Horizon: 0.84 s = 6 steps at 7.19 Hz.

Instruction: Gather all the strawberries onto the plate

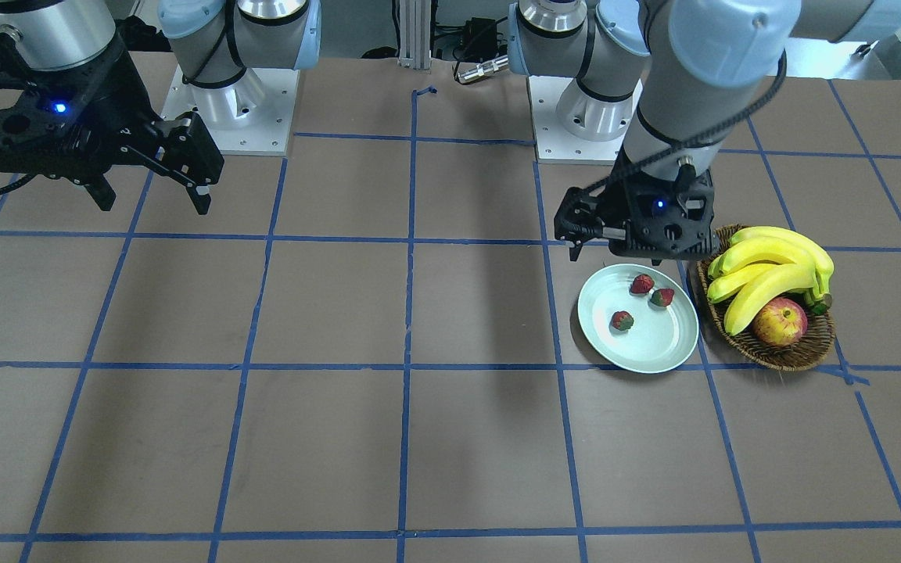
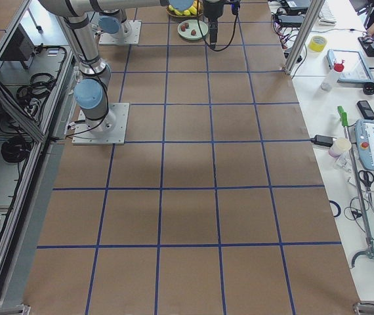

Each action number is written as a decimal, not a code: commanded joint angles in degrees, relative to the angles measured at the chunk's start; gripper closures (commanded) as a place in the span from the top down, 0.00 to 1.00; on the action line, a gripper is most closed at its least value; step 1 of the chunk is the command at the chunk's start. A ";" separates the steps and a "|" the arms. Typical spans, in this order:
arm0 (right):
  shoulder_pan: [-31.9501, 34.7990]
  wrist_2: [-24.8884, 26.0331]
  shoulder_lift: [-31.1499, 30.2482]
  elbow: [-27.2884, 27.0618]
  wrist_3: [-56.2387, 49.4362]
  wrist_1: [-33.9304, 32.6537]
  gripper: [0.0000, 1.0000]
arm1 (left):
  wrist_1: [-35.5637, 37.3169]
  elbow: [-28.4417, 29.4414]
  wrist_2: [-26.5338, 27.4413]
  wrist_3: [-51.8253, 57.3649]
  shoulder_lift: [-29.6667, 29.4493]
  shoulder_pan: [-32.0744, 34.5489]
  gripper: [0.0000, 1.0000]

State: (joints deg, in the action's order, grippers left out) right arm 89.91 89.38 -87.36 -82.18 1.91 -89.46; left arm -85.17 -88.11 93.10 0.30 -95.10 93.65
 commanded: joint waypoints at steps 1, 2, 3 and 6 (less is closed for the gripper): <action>0.00 0.09 0.00 0.00 -0.07 0.08 1.00 | -0.18 1.44 -0.38 -1.89 5.95 2.15 1.00; 0.00 0.09 0.00 0.09 0.02 -0.01 1.00 | 0.26 2.84 -0.11 -1.89 7.19 1.89 1.00; 0.00 0.09 0.00 0.09 -0.07 -0.01 1.00 | 0.09 2.59 0.67 -1.80 7.29 0.93 1.00; 0.00 0.09 0.00 -0.35 -0.07 0.26 1.00 | -0.17 2.51 0.24 -1.80 8.00 -3.64 1.00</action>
State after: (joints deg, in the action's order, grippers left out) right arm 89.91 89.47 -87.43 -82.30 1.85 -89.18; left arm -85.35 -85.32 93.52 -1.50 -87.38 91.36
